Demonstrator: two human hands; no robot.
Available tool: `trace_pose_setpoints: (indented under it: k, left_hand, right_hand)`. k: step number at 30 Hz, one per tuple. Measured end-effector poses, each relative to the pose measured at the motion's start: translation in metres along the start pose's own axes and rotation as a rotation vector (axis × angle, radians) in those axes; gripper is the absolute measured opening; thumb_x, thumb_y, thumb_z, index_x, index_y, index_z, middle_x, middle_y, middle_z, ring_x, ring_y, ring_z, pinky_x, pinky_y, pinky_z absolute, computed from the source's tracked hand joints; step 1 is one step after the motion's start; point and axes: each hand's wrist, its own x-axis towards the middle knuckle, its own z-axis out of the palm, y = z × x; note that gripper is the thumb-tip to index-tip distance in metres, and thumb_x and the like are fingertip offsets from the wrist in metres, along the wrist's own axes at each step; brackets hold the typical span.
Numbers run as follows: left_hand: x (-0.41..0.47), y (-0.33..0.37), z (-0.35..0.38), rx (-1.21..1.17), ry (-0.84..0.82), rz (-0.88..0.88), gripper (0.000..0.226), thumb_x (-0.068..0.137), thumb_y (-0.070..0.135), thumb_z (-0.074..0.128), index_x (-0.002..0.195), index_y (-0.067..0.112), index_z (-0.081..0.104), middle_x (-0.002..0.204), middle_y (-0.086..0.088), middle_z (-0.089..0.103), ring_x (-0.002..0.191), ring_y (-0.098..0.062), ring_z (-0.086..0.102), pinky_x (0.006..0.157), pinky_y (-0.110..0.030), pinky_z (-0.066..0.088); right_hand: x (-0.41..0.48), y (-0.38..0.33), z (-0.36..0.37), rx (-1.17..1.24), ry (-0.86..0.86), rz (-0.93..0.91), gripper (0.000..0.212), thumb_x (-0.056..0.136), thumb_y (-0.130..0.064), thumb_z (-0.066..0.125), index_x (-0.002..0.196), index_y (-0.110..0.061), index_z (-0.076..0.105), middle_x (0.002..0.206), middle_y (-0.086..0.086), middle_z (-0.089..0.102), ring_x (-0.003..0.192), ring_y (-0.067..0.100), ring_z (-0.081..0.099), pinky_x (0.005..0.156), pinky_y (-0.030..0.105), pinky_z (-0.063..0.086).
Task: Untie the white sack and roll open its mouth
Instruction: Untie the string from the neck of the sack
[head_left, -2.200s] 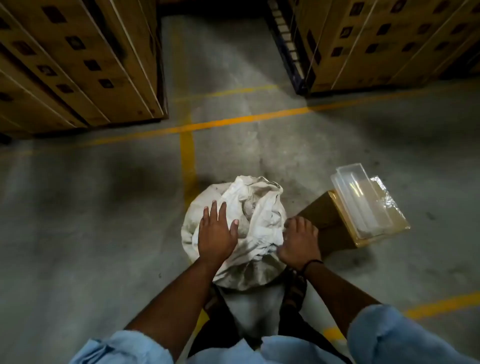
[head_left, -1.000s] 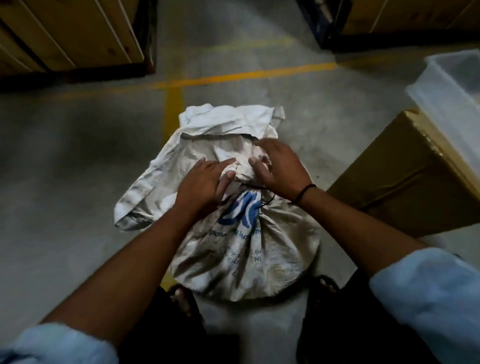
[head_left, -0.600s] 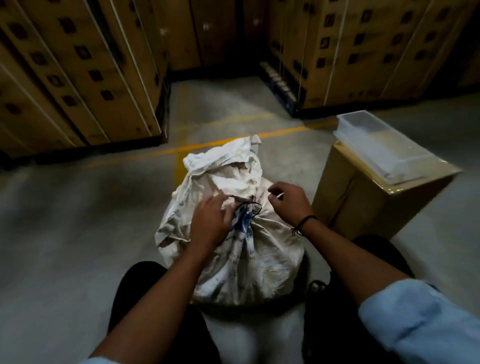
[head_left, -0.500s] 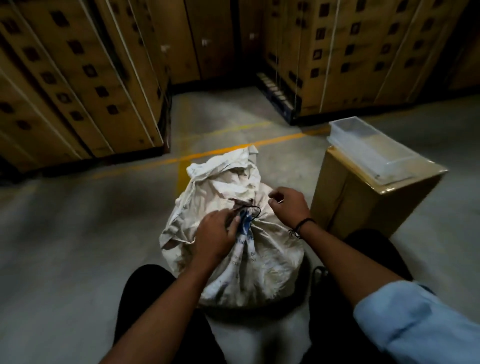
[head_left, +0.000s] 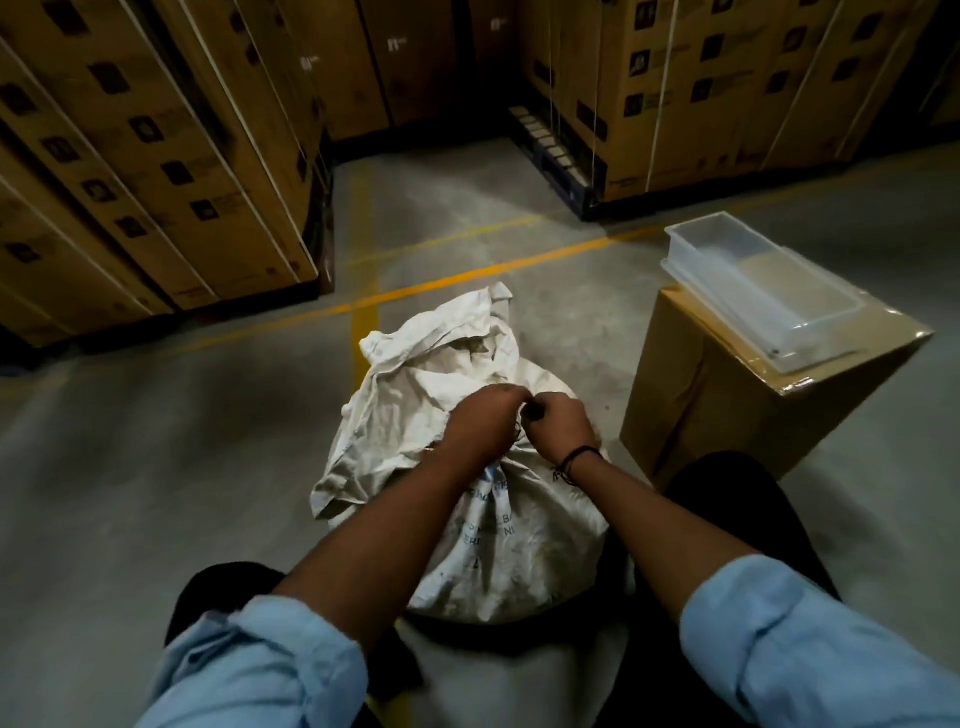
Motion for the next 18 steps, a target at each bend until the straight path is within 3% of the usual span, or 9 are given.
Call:
trace_pose_setpoints:
  k: [4,7,9,11,15,18]
  left_hand:
    - [0.051,-0.013,0.012,0.046,-0.320,0.118,0.079,0.085,0.001,0.062,0.154,0.025,0.032,0.125,-0.006,0.067,0.111,-0.027,0.062,0.081,-0.032,0.044]
    - [0.079,-0.039,0.026,0.025,-0.467,0.129,0.085,0.084,0.004,0.066,0.156,0.028,0.027,0.136,-0.002,0.063,0.122,-0.024,0.059,0.095,-0.031,0.045]
    - [0.083,-0.061,0.032,-0.069,-0.444,0.075,0.082,0.084,0.003,0.063,0.155,0.027,0.029,0.138,-0.002,0.061,0.123,-0.023,0.058,0.096,-0.032,0.045]
    - [0.076,-0.091,0.035,-0.217,-0.333,-0.011,0.064,0.093,0.004,0.054,0.152,0.021,0.036,0.134,-0.004,0.064,0.119,-0.025,0.061,0.095,-0.028,0.044]
    - [0.033,-0.136,0.039,-0.448,-0.083,-0.175,0.045,0.099,0.015,0.056,0.143,0.014,0.049,0.128,-0.002,0.069,0.121,-0.018,0.062,0.102,-0.025,0.043]
    - [-0.004,-0.140,0.053,-0.391,-0.019,-0.129,0.047,0.097,0.022,0.061,0.143,0.020,0.051,0.140,0.000,0.059,0.131,-0.015,0.053,0.111,-0.029,0.040]
  right_hand:
    - [0.016,0.010,0.021,-0.001,-0.056,0.081,0.009,0.083,-0.013,0.062,0.077,-0.013,0.068,0.087,0.014,0.073,0.088,0.033,0.067,0.065,0.030,0.040]
    - [0.024,0.014,0.034,0.067,-0.046,0.085,0.026,0.081,-0.008,0.067,0.107,-0.007,0.072,0.107,0.014,0.073,0.102,0.030,0.066,0.084,0.032,0.051]
    - [0.029,0.017,0.042,0.055,-0.058,0.067,0.028,0.082,-0.010,0.066,0.109,-0.008,0.071,0.108,0.013,0.073,0.099,0.031,0.067,0.088,0.036,0.053]
    - [0.039,0.017,0.044,0.020,-0.111,0.019,0.027,0.083,-0.016,0.067,0.109,-0.010,0.072,0.110,0.012,0.072,0.098,0.030,0.068,0.090,0.038,0.053]
    - [0.058,0.010,0.033,-0.029,-0.231,-0.042,0.025,0.078,-0.012,0.074,0.103,-0.010,0.076,0.103,0.009,0.075,0.098,0.021,0.068,0.087,0.023,0.047]
    - [0.059,0.004,0.035,-0.024,-0.220,-0.091,0.020,0.078,-0.011,0.073,0.097,-0.013,0.078,0.098,0.005,0.076,0.093,0.016,0.069,0.081,0.018,0.046]
